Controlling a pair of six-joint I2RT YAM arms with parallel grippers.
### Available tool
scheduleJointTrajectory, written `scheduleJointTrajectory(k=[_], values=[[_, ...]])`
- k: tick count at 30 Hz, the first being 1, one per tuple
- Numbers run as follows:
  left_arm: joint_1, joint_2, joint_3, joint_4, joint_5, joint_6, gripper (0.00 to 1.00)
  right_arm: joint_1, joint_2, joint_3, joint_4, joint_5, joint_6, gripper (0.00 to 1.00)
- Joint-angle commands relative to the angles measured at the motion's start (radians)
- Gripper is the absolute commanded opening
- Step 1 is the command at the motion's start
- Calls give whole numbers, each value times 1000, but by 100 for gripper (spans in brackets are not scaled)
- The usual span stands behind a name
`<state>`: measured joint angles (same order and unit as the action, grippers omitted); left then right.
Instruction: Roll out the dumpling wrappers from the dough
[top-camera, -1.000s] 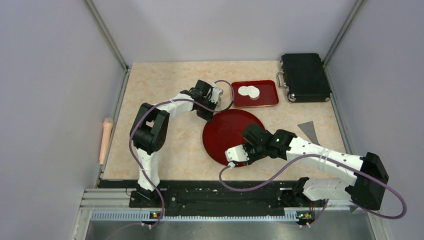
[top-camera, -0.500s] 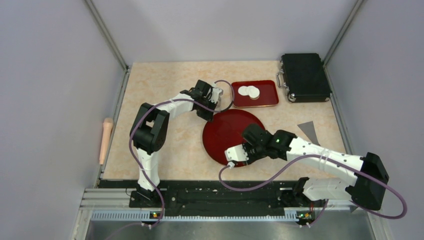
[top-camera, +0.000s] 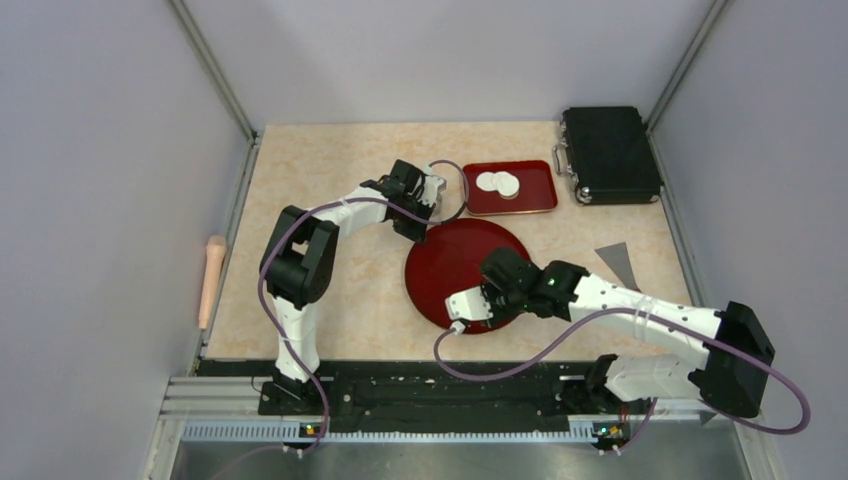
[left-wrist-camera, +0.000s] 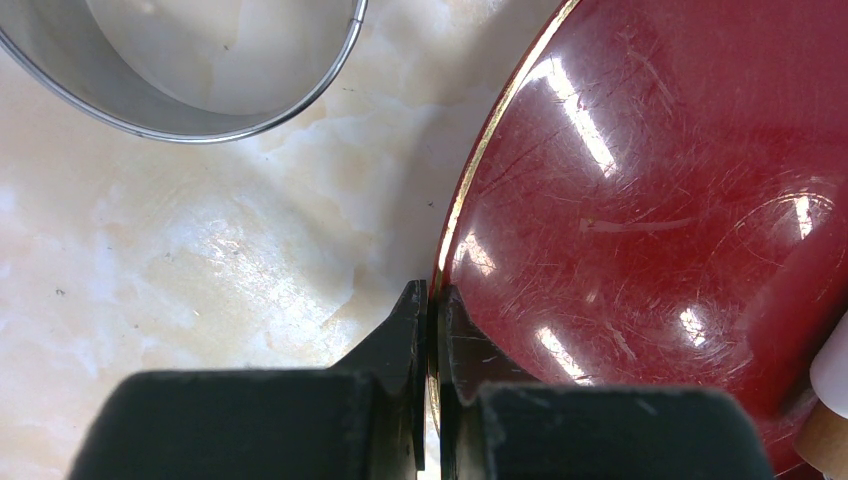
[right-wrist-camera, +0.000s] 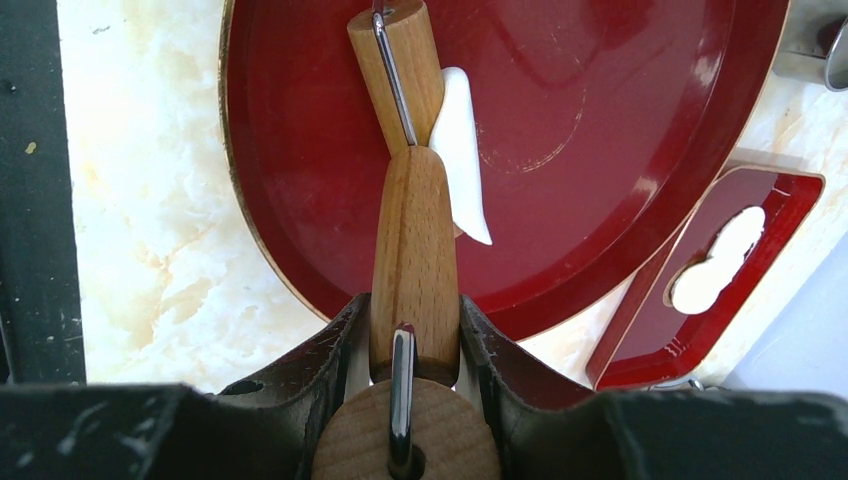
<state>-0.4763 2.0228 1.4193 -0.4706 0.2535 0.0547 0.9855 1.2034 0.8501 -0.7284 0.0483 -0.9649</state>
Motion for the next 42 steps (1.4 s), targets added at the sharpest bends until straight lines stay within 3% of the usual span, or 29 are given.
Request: scheduleJointTrajectory(k=[1,25,42], values=[[3,65,-8,24,-69,3,0,14,76,-58,20,-77,24,0],[3,60,-14,27,-66,3,0,-25,248,-58,77,-83,-14,0],[4,60,-13,27,-64,4,0,-32,321,-81,225,-51,17,0]])
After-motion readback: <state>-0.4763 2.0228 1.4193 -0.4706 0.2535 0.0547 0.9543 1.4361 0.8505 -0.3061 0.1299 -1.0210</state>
